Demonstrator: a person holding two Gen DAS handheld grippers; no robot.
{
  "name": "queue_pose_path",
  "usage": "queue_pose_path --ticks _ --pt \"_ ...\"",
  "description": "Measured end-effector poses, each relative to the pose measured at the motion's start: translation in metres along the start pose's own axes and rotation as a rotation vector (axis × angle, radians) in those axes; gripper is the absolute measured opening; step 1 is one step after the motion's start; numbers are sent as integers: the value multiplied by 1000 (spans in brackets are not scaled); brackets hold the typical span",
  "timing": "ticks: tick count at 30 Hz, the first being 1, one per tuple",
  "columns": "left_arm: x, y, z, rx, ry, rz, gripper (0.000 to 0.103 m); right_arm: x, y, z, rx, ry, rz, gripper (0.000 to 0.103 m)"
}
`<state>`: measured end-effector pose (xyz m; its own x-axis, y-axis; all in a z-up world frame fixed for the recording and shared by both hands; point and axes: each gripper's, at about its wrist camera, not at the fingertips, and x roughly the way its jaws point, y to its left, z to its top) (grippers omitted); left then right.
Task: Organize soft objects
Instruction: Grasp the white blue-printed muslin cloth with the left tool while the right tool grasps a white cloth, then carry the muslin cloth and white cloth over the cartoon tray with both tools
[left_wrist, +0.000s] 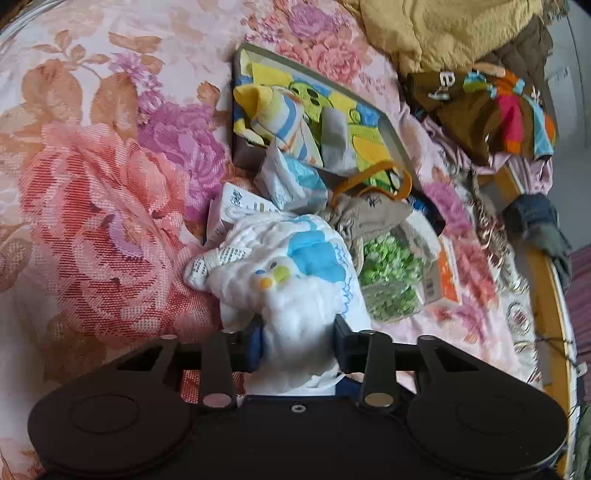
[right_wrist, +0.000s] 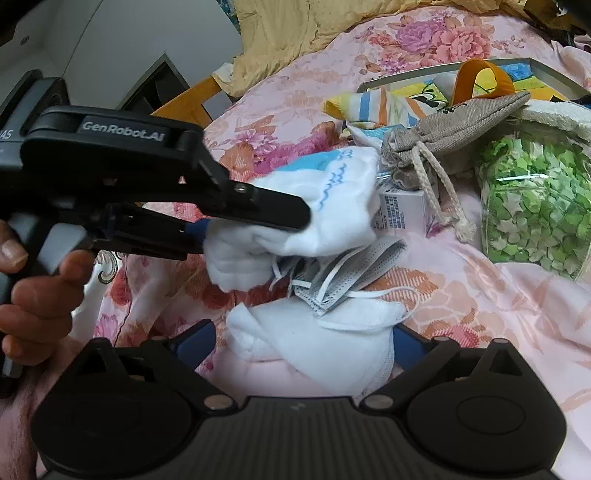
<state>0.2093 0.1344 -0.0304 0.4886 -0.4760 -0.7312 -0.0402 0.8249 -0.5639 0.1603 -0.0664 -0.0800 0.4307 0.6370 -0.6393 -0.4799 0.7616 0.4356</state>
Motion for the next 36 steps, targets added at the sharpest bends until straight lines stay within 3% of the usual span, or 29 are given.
queue_pose_path --ticks 6,14,17,23,36 --pt "-8 4 0 -16 -29 -44 30 5 2 0 -21 5 -30 75" --pt "-19 4 -1 -9 -77 -102 28 2 4 -5 -55 13 -66 37" --pt "-23 5 -1 -12 -93 -119 28 -2 5 -6 -51 25 -70 30" --pt "-30 3 -5 0 -125 -159 28 -15 9 -11 -65 47 -77 21" --pt "-38 -10 -11 81 -172 -183 28 -59 19 -25 -171 17 -155 19"
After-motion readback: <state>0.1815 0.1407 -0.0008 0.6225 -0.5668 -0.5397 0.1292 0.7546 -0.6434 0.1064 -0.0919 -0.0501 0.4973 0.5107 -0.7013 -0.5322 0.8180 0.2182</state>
